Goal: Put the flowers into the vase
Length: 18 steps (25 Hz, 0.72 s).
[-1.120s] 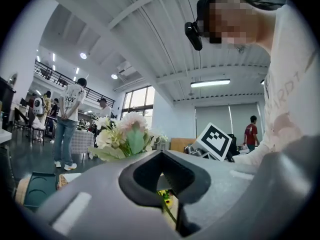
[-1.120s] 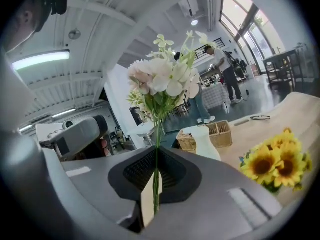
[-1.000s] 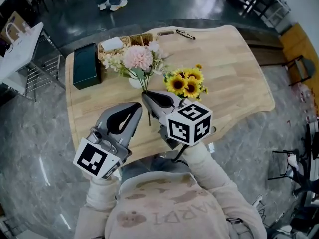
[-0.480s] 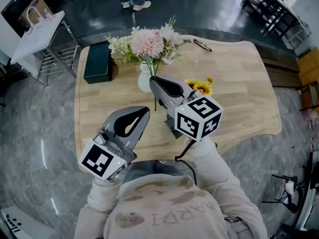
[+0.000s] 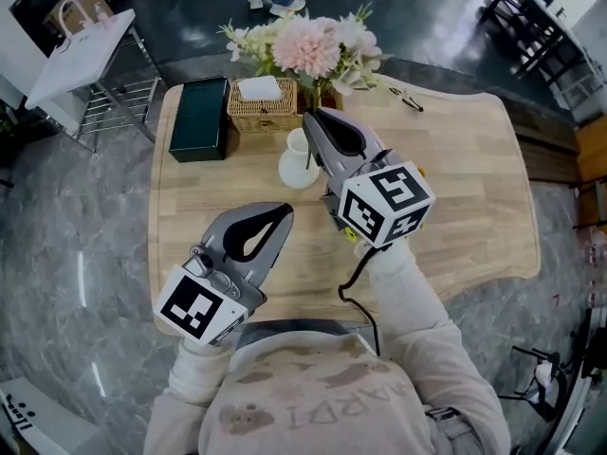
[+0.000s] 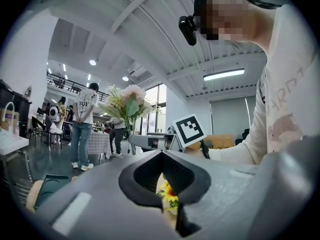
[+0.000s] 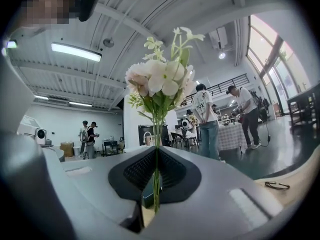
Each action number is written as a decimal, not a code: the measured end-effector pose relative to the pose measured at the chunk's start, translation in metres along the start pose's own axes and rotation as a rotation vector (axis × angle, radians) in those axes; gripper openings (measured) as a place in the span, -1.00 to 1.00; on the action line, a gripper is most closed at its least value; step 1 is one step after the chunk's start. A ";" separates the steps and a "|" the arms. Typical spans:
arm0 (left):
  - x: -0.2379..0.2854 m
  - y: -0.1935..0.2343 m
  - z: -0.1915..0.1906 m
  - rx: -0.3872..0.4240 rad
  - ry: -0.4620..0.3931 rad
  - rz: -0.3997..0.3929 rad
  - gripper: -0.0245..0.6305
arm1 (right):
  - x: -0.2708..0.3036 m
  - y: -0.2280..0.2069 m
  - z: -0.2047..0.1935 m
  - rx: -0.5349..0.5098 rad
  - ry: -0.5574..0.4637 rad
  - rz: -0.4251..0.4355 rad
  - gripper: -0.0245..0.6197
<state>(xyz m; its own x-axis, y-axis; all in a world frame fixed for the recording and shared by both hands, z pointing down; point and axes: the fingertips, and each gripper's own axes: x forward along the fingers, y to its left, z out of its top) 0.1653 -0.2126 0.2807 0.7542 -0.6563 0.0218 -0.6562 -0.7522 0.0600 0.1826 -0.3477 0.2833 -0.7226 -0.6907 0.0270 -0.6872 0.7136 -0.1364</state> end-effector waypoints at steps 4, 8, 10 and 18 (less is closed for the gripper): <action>0.000 0.014 -0.010 -0.006 0.001 0.012 -0.92 | 0.014 -0.008 0.000 -0.025 -0.056 -0.012 -0.82; 0.003 0.025 -0.012 -0.018 0.010 0.024 -0.92 | 0.023 -0.019 -0.005 -0.066 -0.072 -0.026 -0.82; 0.004 0.033 -0.013 -0.026 0.016 0.029 -0.92 | 0.028 -0.024 -0.015 -0.080 -0.057 -0.037 -0.82; 0.009 0.063 -0.029 -0.057 0.021 0.032 -0.92 | 0.037 -0.039 -0.072 -0.017 -0.019 -0.072 -0.82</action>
<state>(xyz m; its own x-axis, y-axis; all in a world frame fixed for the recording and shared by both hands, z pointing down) 0.1309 -0.2641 0.3134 0.7338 -0.6778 0.0458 -0.6779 -0.7260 0.1160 0.1774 -0.3931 0.3605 -0.6700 -0.7422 0.0171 -0.7385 0.6639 -0.1176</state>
